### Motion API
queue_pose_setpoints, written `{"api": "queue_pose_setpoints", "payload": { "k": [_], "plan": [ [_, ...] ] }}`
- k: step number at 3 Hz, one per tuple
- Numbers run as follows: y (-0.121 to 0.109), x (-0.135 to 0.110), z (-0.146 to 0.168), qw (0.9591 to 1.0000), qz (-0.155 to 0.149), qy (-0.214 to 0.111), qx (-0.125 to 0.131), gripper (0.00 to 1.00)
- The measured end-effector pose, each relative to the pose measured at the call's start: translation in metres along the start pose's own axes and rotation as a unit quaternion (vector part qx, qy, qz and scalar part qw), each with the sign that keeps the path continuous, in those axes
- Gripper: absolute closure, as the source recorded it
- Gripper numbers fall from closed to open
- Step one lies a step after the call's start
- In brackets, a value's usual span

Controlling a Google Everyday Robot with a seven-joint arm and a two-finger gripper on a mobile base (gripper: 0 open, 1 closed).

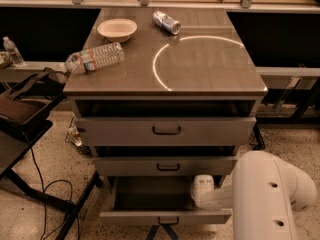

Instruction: Open bottom drawer

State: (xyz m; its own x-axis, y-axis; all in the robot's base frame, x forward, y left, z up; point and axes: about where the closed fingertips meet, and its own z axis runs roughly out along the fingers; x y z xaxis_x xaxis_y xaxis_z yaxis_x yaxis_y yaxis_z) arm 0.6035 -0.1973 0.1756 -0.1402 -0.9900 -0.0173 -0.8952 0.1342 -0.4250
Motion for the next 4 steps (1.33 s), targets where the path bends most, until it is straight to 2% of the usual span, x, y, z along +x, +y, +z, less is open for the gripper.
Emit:
{"api": "queue_pose_setpoints", "payload": {
  "k": [1,2,3,4],
  "plan": [
    [0.026,0.016,0.014,0.9992,0.017,-0.002,-0.038,1.00],
    [0.066,0.040,0.014,0.9958,0.033,-0.002,-0.086,1.00],
    [0.094,0.055,0.006,0.9925,0.046,-0.009,-0.113,1.00],
    [0.138,0.078,-0.012,0.9860,0.071,-0.042,-0.145,1.00]
  ]
}}
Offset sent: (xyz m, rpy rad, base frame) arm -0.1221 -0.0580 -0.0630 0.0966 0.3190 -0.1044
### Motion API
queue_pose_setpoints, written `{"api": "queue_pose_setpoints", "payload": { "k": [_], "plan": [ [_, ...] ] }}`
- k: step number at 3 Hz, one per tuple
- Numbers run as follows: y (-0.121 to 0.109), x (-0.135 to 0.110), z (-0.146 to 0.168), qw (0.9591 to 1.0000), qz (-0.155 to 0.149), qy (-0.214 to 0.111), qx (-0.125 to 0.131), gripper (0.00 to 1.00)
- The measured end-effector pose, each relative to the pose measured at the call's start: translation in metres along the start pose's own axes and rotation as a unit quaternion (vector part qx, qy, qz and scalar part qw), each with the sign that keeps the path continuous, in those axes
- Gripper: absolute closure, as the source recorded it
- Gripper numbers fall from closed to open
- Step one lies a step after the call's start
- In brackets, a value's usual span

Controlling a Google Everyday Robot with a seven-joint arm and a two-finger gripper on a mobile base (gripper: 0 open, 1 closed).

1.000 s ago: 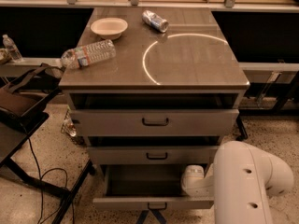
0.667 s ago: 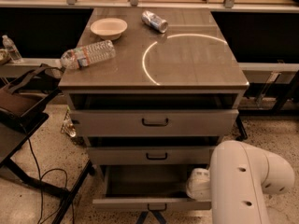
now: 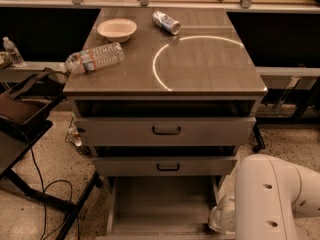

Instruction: Open bottom drawer

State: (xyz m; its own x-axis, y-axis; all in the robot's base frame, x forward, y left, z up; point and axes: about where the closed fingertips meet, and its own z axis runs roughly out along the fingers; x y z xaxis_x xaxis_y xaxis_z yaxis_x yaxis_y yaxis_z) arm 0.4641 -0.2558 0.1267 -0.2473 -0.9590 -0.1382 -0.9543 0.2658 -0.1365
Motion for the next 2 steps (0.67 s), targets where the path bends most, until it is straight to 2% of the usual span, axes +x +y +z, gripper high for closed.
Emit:
{"api": "queue_pose_setpoints", "payload": {
  "k": [2],
  "plan": [
    [0.029,0.006,0.007,0.9998,0.003,-0.002,-0.021,1.00]
  ]
}}
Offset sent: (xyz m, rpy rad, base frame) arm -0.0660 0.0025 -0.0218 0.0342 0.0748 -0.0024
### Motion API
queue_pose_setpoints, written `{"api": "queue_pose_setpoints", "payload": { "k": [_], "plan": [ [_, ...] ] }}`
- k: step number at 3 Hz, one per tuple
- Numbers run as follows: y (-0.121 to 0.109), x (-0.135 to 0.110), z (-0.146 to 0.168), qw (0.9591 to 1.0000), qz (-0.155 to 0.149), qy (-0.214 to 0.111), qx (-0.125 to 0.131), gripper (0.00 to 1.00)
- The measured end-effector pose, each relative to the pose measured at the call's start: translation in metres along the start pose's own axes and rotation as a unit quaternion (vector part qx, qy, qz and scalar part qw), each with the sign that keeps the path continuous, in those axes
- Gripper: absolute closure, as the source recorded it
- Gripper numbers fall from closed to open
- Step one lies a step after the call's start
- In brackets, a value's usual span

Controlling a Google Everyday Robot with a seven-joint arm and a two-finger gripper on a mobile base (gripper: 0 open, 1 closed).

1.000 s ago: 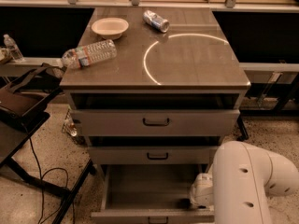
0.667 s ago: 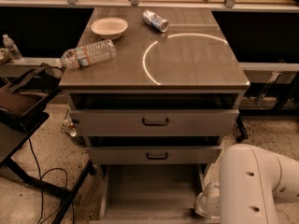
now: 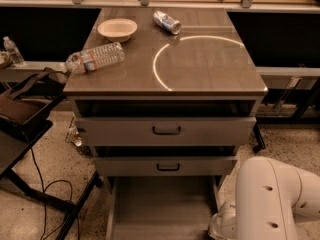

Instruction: Open bottom drawer

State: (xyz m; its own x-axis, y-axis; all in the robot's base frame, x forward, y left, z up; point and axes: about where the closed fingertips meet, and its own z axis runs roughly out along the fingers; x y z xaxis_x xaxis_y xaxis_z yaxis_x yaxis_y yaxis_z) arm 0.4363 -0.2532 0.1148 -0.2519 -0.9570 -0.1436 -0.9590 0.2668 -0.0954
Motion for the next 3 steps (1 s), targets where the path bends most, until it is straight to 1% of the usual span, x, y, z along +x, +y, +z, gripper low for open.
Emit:
{"api": "queue_pose_setpoints", "payload": {
  "k": [1,3],
  "plan": [
    [0.0330,0.0148,0.0040,0.9998,0.017,-0.006,-0.012,1.00],
    [0.0331,0.0148,0.0040,0.9998,0.017,-0.006,-0.012,1.00]
  ]
}}
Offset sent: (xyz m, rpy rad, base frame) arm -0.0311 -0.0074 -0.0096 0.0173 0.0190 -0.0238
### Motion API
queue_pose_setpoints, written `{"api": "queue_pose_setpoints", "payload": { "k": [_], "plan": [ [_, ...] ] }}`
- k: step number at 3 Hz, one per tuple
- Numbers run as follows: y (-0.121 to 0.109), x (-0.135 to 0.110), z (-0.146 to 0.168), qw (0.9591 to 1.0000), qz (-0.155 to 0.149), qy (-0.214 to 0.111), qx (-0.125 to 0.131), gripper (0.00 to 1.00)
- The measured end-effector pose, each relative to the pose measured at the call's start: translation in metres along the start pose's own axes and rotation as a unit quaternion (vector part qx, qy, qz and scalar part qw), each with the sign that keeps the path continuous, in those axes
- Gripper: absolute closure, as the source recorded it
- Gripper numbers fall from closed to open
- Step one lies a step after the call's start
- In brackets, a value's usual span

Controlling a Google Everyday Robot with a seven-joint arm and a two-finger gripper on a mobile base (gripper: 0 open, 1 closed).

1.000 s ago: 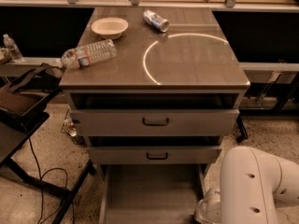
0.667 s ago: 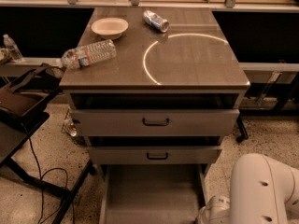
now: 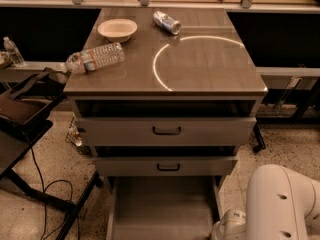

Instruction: Open bottom drawer

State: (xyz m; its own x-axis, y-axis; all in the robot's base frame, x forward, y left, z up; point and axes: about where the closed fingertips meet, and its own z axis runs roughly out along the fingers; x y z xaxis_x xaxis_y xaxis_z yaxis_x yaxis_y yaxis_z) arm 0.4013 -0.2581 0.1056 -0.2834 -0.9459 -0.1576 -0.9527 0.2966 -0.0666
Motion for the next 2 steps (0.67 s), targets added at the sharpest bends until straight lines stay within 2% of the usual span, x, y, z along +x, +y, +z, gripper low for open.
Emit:
{"api": "queue_pose_setpoints", "payload": {
  "k": [2],
  "plan": [
    [0.0002,0.0001,0.0000,1.0000,0.000,0.000,0.000,1.00]
  ]
}}
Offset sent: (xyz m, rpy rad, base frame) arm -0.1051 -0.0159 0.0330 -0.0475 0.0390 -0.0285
